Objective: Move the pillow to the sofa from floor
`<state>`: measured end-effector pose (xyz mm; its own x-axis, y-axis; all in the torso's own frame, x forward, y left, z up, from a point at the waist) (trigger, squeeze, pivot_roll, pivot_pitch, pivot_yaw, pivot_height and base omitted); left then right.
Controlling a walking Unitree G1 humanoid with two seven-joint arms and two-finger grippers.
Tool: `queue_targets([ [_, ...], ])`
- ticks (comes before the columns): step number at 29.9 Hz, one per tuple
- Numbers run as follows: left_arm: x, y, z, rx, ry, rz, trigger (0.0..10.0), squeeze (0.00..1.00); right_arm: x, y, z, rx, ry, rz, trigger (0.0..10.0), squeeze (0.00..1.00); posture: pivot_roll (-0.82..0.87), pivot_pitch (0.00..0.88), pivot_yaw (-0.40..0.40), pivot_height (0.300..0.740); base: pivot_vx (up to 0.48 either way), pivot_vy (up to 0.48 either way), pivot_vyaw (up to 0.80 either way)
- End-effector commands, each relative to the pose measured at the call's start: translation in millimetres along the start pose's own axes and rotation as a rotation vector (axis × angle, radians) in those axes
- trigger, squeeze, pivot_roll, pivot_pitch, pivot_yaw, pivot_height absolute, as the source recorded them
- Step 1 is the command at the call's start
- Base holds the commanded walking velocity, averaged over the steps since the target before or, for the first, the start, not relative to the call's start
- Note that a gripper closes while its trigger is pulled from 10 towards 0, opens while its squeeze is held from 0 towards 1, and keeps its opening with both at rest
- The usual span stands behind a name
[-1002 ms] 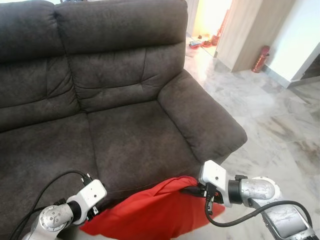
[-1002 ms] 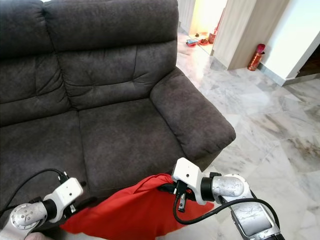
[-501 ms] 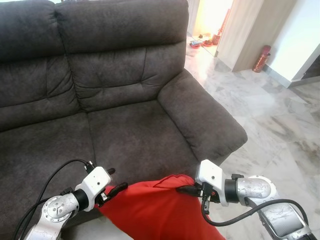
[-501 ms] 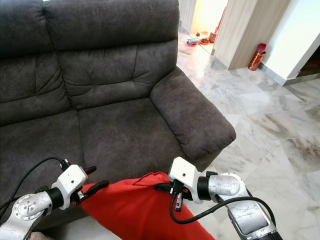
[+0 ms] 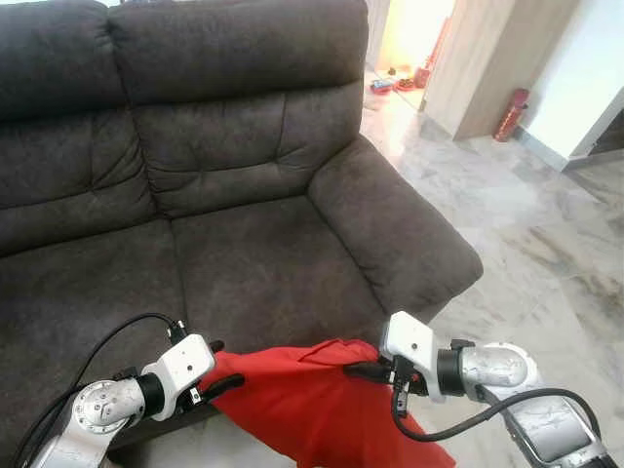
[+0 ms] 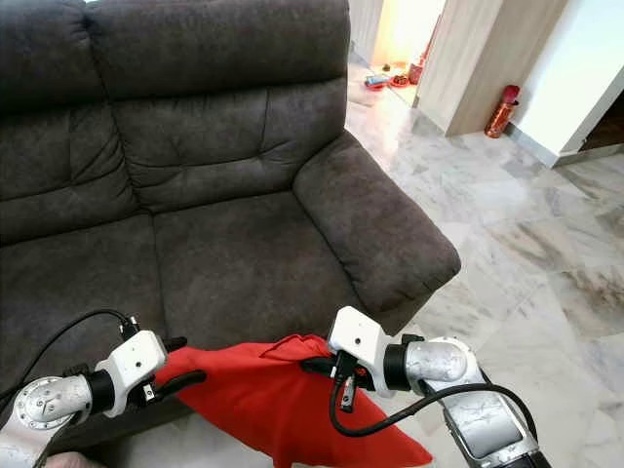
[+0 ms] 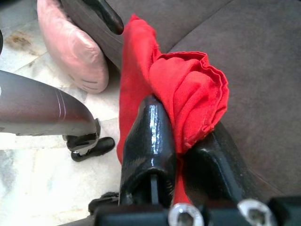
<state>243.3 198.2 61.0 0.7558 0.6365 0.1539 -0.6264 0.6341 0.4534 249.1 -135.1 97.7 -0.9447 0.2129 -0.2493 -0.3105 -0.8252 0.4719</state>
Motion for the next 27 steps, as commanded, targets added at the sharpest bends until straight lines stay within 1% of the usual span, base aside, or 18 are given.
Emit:
queue_targets([
  [1,-2.1,0.6,-8,0.039,-0.001,-0.019,10.0,0.0,-12.3,5.3,30,-0.081,0.115,-0.03,10.0,0.0,0.15,0.039,-0.091,0.74,0.0,0.0,0.0],
  [6,-4.8,-1.2,-16,0.081,-0.006,-0.026,10.0,0.0,-11.1,3.0,32,-0.085,0.123,-0.018,10.0,0.0,0.15,0.036,-0.092,0.74,0.0,0.0,0.0],
  [12,-12.5,-2.8,-26,0.119,-0.004,-0.058,10.0,0.0,-10.0,2.3,35,-0.092,0.132,-0.007,10.0,0.0,0.15,0.027,-0.093,0.74,0.0,0.0,0.0],
  [16,-13.8,-3.4,-33,0.149,-0.022,-0.055,10.0,0.0,-10.7,2.6,37,-0.094,0.138,-0.005,10.0,0.0,0.15,0.022,-0.093,0.74,0.0,0.0,0.0],
  [19,-14.4,-3.7,-35,0.15,-0.012,-0.052,10.0,0.0,-10.8,2.7,37,-0.095,0.141,-0.005,10.0,0.0,0.15,0.02,-0.092,0.74,0.0,0.0,0.0],
  [22,-17.8,-3.9,-41,0.163,0.006,-0.054,10.0,0.0,-10.8,2.5,37,-0.095,0.144,-0.005,10.0,0.0,0.15,0.017,-0.093,0.74,0.0,0.0,0.0],
  [27,-21.9,-2.4,-53,0.201,0.008,-0.058,10.0,0.0,-10.8,2.8,38,-0.093,0.154,-0.001,10.0,0.0,0.15,0.013,-0.094,0.74,0.0,0.0,0.0],
])
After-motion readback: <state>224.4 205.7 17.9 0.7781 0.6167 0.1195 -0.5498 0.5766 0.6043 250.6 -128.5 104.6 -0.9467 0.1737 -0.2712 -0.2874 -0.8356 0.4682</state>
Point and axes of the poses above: a point about 5 cm out from each wrist's last joint towards the gripper, its own y axis pointing back from the gripper into the wrist, its own z axis along the axis of the wrist's last joint, x = y × z, the point moved 1 cm from there along -y, pointing out of the wrist towards the gripper, and after that the axes turned 12 degrees about y, right-handed, at the moved point
